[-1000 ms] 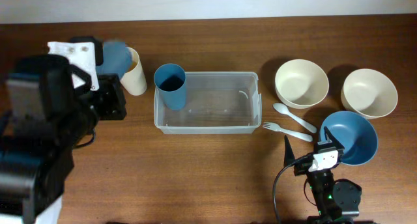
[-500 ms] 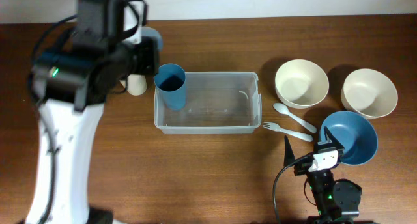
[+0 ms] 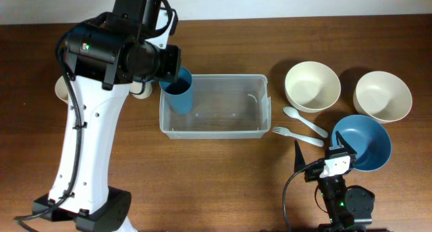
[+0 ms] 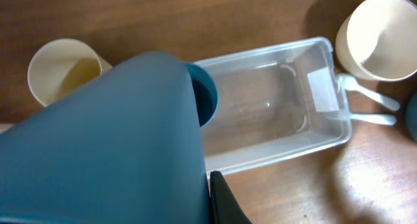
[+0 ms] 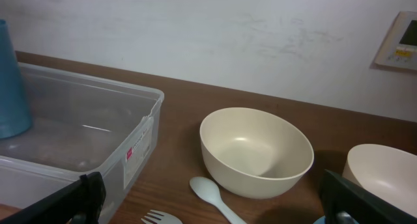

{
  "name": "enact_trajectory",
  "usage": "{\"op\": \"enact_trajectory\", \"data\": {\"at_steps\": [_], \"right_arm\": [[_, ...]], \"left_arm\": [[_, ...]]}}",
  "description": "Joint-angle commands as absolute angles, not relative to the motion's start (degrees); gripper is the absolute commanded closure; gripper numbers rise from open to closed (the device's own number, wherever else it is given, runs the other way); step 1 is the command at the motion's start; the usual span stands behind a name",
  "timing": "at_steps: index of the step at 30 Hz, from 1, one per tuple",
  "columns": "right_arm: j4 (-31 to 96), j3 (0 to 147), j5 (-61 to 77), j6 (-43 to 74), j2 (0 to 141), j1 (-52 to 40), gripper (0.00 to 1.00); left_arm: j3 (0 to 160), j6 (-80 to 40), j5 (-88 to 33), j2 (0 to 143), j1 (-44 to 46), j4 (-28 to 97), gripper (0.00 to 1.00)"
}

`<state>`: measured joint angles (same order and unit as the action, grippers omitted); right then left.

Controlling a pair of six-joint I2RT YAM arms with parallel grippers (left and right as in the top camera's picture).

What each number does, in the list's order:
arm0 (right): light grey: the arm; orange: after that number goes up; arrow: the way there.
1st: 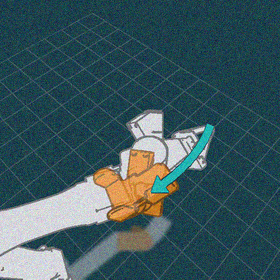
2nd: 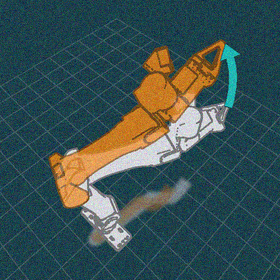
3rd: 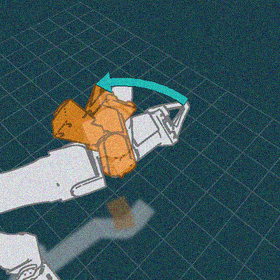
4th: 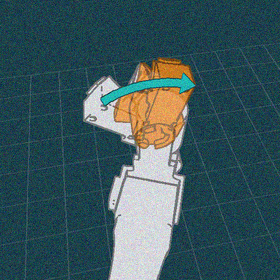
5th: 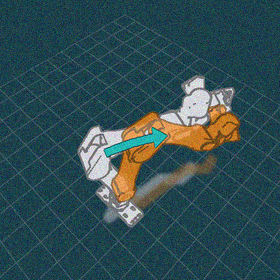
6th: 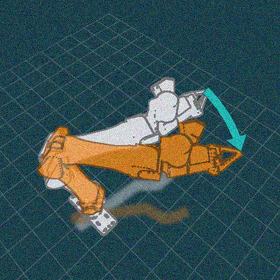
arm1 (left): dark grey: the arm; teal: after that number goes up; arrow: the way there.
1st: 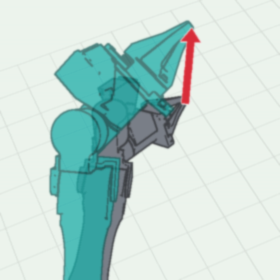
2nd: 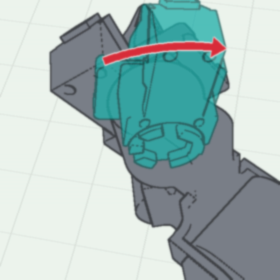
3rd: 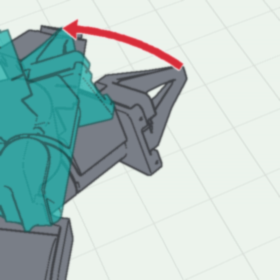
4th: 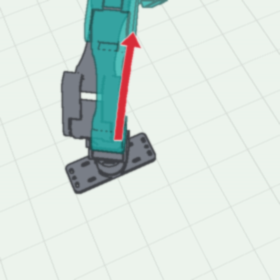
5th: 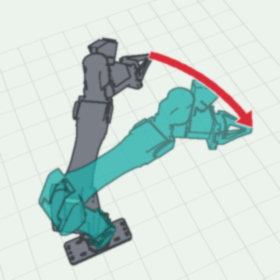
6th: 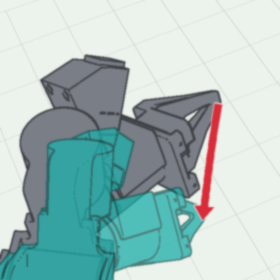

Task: Pack container
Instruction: 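Stack the blue cup into the blue cup inside the container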

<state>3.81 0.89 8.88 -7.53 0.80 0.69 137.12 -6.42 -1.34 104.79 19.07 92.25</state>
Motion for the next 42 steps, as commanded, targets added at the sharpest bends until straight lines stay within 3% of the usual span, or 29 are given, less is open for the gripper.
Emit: {"op": "enact_trajectory", "data": {"at_steps": [1,12,42], "right_arm": [[3.97,0.43,8.34,-7.51,0.21,0.38,0.01],[3.97,0.43,8.34,-7.51,0.21,0.38,0.01],[3.97,0.43,8.34,-7.51,0.19,0.38,0.01]], "left_arm": [[138.54,-5.48,-0.23,106.04,19.38,93.17,0.99],[138.52,-5.50,1.89,110.56,23.97,93.41,0.98],[138.37,-6.81,2.79,117.27,23.90,95.85,0.98]]}}
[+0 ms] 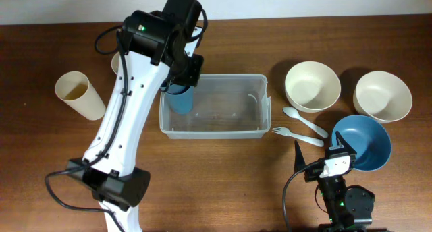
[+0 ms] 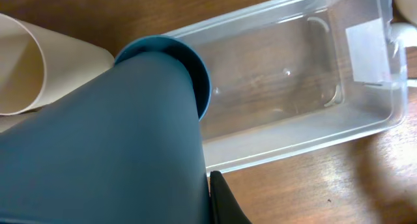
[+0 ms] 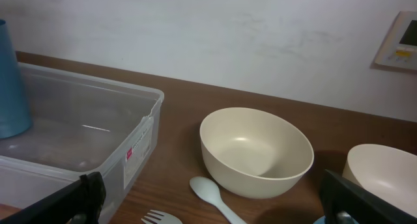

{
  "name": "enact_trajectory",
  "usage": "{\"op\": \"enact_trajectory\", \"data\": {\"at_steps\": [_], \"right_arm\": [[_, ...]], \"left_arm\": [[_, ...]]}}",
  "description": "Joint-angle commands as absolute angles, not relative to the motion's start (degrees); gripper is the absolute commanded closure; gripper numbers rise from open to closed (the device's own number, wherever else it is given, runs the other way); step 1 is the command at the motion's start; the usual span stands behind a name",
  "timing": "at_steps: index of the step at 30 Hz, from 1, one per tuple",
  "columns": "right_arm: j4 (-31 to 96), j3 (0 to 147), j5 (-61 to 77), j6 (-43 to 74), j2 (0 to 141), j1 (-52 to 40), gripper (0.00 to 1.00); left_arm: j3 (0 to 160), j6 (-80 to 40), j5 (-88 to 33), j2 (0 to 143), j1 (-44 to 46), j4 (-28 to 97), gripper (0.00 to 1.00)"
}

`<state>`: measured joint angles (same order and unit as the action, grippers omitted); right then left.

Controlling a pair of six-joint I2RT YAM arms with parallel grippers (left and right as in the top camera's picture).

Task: Pack container
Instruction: 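Stack the blue cup into the blue cup inside the container, then release and move the left gripper to a cream cup at left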

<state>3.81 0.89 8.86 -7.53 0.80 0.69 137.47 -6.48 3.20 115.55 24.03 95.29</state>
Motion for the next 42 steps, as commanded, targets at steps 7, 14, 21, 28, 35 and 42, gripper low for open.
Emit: {"op": "enact_trajectory", "data": {"at_steps": [7,14,21,28,35,42], "right_arm": [[3.97,0.43,8.34,-7.51,0.21,0.38,0.01],[3.97,0.43,8.34,-7.51,0.21,0.38,0.01],[3.97,0.43,8.34,-7.51,0.21,0.38,0.01],[3.97,0.43,8.34,-7.51,0.19,0.38,0.01],[3.97,0.43,8.34,-7.51,0.21,0.38,0.01],[3.97,0.43,8.34,-7.51,0.21,0.38,0.01]], "left_arm": [[138.37,-6.79,2.79,117.64,23.92,95.15,0.99],[138.37,-6.79,2.81,117.64,23.90,94.56,0.67],[138.37,-6.76,2.81,117.64,23.90,93.73,0.48],[138.45,-6.79,7.29,117.62,23.81,93.71,0.53],[143.59,-9.58,8.49,116.81,19.84,96.71,0.53],[144.00,-4.49,12.27,113.01,14.48,96.71,0.00]]}}
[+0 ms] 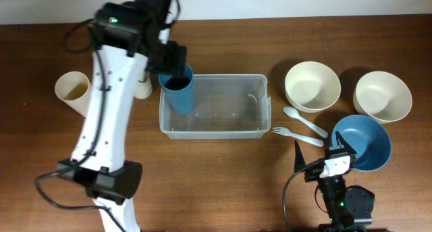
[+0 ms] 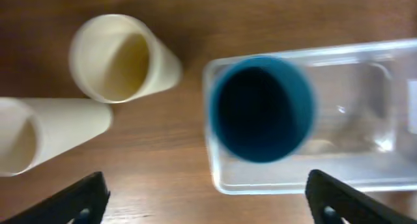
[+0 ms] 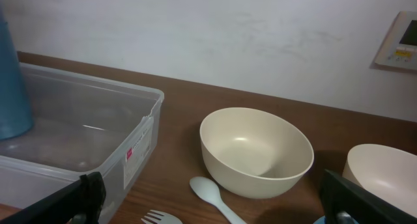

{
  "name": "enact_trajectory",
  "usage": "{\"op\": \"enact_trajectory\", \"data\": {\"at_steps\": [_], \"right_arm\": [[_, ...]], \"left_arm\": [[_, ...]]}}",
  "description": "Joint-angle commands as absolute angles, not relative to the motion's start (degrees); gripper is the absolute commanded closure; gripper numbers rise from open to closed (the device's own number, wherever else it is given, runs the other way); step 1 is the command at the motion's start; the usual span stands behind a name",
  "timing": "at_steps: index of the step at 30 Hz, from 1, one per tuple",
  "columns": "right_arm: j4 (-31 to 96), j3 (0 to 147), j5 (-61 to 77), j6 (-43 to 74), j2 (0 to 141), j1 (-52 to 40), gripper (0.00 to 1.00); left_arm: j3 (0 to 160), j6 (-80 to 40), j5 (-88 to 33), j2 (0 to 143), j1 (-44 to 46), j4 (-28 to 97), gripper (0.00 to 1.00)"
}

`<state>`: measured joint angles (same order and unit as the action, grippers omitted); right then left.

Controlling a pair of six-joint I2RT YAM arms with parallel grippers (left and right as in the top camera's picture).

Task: Pack container
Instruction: 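Release and move the left gripper to a cream cup at left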

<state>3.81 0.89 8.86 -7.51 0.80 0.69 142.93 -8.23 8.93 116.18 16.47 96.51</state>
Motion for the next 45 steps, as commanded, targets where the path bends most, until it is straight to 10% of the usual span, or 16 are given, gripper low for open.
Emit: {"op": "enact_trajectory", "data": {"at_steps": [1,20,45], "right_arm": [[3.97,0.43,8.34,-7.51,0.21,0.38,0.01],[3.97,0.43,8.34,-7.51,0.21,0.38,0.01],[3.97,0.43,8.34,-7.51,0.21,0.38,0.01]], "left_arm": [[144.00,-3.49,12.91,112.84,13.89,96.71,0.00],[130.52,-5.15,8.56,112.44,-11.77,92.40,0.00],[112.71,7.01,0.78,113.97,-13.13,71.99,0.03]]}}
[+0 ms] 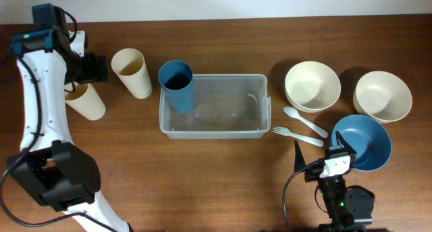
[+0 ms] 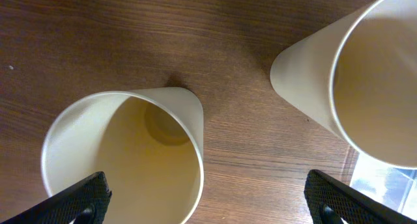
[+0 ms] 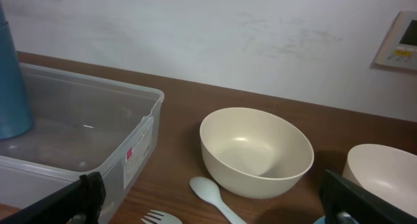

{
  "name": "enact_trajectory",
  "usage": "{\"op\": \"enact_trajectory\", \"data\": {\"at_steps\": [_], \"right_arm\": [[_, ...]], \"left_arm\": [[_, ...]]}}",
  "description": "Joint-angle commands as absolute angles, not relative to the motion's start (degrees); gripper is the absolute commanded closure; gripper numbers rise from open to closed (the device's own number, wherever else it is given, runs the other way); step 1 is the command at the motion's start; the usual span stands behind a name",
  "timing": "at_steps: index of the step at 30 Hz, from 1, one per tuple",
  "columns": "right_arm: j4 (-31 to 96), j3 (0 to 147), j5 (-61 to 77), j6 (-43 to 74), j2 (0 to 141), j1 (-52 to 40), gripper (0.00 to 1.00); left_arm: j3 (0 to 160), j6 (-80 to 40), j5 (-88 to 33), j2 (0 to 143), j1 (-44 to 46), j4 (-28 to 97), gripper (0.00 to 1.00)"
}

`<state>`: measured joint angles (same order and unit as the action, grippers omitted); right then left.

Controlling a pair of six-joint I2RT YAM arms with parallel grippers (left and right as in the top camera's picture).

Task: Pack container
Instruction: 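Release and move the left gripper to a cream cup at left, then grasp the cream cup with the left gripper and lift it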

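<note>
A clear plastic container (image 1: 223, 107) lies mid-table, and a blue cup (image 1: 177, 83) stands upright in its left end. Two cream cups stand left of it, one nearer the container (image 1: 131, 72) and one at the far left (image 1: 86, 100). My left gripper (image 1: 93, 67) hovers open above these two cups. In the left wrist view the far-left cup (image 2: 124, 160) lies between its fingers and the other cup (image 2: 365, 74) is at the right. My right gripper (image 1: 318, 151) rests open near the front edge and holds nothing.
Right of the container stand two cream bowls (image 1: 312, 85) (image 1: 383, 96) and a blue bowl (image 1: 364, 143). A pale spoon (image 1: 304, 121) and fork (image 1: 297, 134) lie between the container and the bowls. The right wrist view shows the container's wall (image 3: 140, 149) and the near cream bowl (image 3: 256, 149).
My left gripper has moved from above the blue cup at the container's left end to the far left, over the two cream cups. The blue cup stayed upright in the container. The right arm is unchanged.
At first my left gripper held the blue cup at the container's left end, and it still held it there a moment later. Then the gripper was open above the cup, which stood in the container. Now it is open over the cream cups.
</note>
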<state>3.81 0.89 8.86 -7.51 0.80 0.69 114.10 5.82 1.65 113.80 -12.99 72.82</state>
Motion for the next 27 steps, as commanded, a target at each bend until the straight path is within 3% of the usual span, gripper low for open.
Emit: {"op": "enact_trajectory", "data": {"at_steps": [1,19,22,24,27], "right_arm": [[3.97,0.43,8.34,-7.51,0.21,0.38,0.01],[3.97,0.43,8.34,-7.51,0.21,0.38,0.01],[3.97,0.43,8.34,-7.51,0.19,0.38,0.01],[3.97,0.43,8.34,-7.51,0.19,0.38,0.01],[3.97,0.43,8.34,-7.51,0.21,0.38,0.01]], "left_arm": [[112.27,7.01,0.78,114.10,-13.13,71.88,0.03],[100.20,5.21,-0.71,114.54,-13.13,66.00,0.07],[100.20,4.23,-0.71,114.54,-13.13,66.00,0.30],[100.20,3.20,-0.71,114.54,-13.13,65.98,0.57],[100.20,2.57,-0.71,114.54,-13.13,65.98,0.77]]}}
